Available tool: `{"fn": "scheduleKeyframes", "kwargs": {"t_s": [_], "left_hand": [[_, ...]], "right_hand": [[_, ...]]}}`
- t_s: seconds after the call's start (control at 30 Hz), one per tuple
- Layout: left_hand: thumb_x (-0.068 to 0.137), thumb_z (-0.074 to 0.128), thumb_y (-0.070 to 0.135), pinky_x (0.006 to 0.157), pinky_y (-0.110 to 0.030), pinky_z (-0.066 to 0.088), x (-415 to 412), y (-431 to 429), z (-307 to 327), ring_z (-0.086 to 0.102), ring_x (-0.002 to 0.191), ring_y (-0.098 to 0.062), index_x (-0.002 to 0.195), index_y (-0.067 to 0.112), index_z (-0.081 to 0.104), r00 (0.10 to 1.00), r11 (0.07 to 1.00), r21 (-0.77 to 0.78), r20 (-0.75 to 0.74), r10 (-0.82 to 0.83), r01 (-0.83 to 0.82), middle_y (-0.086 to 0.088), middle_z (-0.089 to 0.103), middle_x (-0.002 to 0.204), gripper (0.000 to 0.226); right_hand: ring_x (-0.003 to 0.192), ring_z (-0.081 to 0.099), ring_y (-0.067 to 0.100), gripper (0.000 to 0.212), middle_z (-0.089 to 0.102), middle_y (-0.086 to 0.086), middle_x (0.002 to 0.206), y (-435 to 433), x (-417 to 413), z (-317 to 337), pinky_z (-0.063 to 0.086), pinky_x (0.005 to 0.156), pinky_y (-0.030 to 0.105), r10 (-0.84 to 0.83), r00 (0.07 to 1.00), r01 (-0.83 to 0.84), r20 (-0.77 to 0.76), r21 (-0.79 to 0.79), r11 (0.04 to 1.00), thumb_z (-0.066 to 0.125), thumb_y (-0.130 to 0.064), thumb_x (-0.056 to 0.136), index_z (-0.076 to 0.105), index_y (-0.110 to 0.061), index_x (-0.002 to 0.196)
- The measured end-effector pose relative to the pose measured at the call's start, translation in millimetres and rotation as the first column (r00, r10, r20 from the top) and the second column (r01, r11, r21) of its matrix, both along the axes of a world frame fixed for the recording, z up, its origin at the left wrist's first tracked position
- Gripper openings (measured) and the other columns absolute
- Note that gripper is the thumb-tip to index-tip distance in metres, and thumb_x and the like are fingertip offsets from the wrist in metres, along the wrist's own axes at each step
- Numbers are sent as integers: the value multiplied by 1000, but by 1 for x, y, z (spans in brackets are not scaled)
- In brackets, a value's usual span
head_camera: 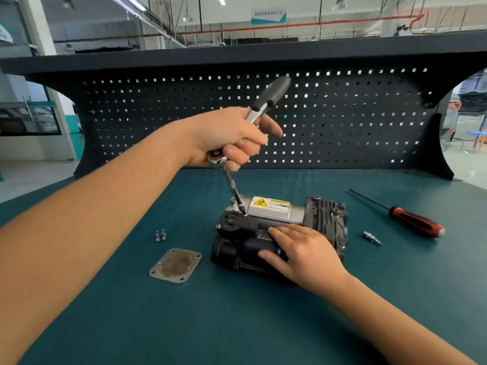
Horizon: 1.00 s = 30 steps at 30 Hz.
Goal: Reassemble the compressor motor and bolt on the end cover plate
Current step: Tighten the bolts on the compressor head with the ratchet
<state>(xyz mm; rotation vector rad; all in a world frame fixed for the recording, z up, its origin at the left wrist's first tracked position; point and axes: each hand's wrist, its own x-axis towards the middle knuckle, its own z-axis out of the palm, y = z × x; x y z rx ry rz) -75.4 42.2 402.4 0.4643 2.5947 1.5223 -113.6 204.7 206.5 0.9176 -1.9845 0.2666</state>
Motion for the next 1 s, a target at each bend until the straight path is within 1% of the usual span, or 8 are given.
{"fn": "scheduleKeyframes", "kwargs": {"t_s": [0.07,0.17,0.2,0.27,0.43,0.63,0.87,1.0], "left_hand": [[98,38,8,31,-12,28,1,-12,-9,26,29,0,97,16,54,991,950,285,4,135,-130,11,31,42,18],[97,38,2,33,-12,34,3,-24,-23,31,28,-2,89,10,44,953,581,763,155,260,-283,9,31,37,13],[97,37,1,34,-11,35,3,-25,-25,31,28,-3,84,10,42,946,479,826,184,266,-295,7,31,36,16],[97,36,0,35,-11,35,2,-21,-26,32,27,-4,78,11,39,942,414,859,199,272,-301,7,32,36,22],[95,35,-1,34,-11,33,-1,-15,-17,30,28,-2,78,12,41,937,663,676,127,325,-322,8,31,37,22],[93,31,-6,34,-12,32,-1,16,-9,32,28,-2,80,12,44,976,909,368,-11,217,-197,7,34,38,25],[95,36,3,34,-16,31,6,14,1,27,30,-4,98,19,56,998,985,-166,-15,-60,57,10,31,44,25],[97,39,8,33,-15,29,10,5,-9,26,30,-1,99,21,57,997,997,-42,-37,-64,63,11,32,44,23]], "right_hand": [[68,70,22,41,73,8,77,0,0,-1,57,59,28,1,1000,-1,3,-15,1000,80,-35,67,73,2,84],[68,70,23,39,73,9,77,-2,0,-2,57,60,29,3,1000,-3,9,-32,999,81,-33,67,73,2,84],[68,70,23,39,73,9,76,-2,1,-2,57,60,29,3,1000,-3,9,-36,999,81,-33,68,73,1,84],[68,70,23,38,73,8,76,-2,1,-1,57,59,28,5,1000,-4,10,-44,999,81,-33,67,73,1,83],[65,70,22,30,72,7,73,-3,2,-2,56,55,27,-3,1000,3,-1,-68,998,75,-28,73,74,0,83],[63,69,23,26,72,6,71,-4,1,-2,55,52,27,11,1000,-11,-1,-69,998,67,-26,75,73,-1,81],[61,67,25,26,70,7,66,-3,0,-1,54,50,29,47,999,-47,10,-74,996,66,-26,76,72,0,77],[62,68,24,27,70,6,67,-3,2,0,55,51,29,39,999,-37,22,-80,996,65,-26,76,73,-1,78]]}}
